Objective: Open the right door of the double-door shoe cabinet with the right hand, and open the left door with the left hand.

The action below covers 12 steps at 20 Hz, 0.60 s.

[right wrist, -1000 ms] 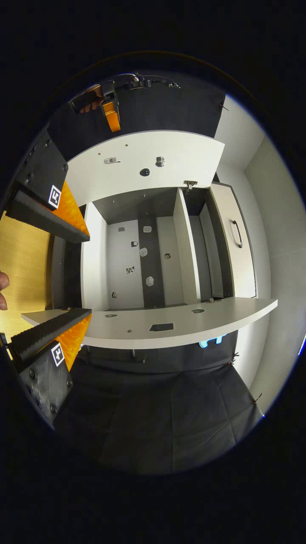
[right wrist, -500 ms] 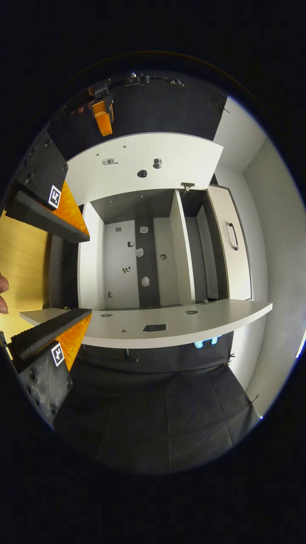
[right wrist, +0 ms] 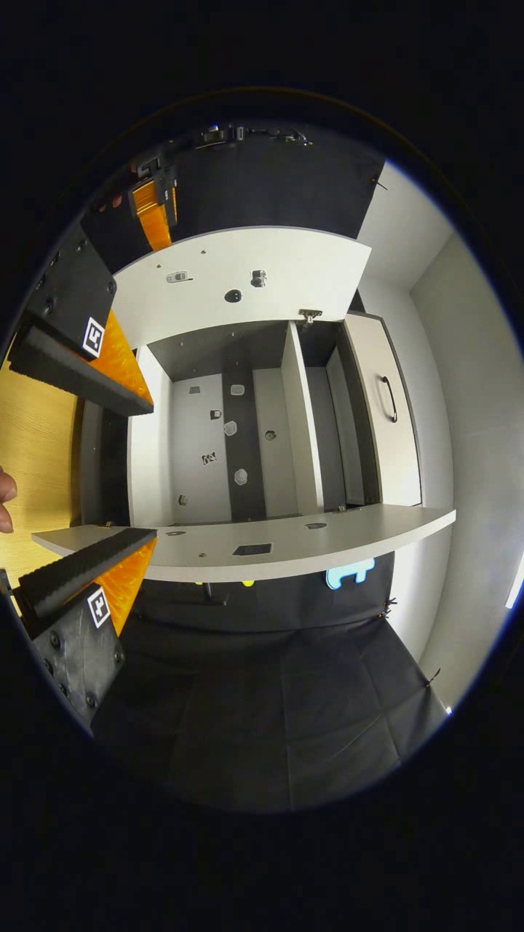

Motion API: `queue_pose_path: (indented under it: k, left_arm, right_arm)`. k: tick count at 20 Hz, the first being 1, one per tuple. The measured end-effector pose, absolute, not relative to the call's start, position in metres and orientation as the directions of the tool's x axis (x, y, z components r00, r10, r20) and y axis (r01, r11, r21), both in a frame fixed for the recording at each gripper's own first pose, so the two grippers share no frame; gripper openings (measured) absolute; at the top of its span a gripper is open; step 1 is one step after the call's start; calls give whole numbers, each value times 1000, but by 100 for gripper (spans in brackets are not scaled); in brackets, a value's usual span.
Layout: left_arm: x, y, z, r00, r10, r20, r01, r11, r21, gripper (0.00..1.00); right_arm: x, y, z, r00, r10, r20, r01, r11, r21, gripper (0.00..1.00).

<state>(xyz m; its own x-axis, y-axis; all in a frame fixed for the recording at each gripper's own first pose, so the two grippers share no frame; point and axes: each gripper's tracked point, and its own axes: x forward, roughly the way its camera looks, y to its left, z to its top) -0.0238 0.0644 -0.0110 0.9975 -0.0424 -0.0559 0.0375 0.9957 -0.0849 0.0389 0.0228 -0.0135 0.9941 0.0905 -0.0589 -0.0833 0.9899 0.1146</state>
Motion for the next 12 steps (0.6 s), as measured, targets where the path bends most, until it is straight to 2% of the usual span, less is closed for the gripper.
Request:
queue_pose_path:
  k: [12]
  left_arm:
    - [-28,44,-6,997,-65,-37,63,996,-59,95]
  right_arm:
    - [35,19,-13,995,83,-54,-78,992,97,98]
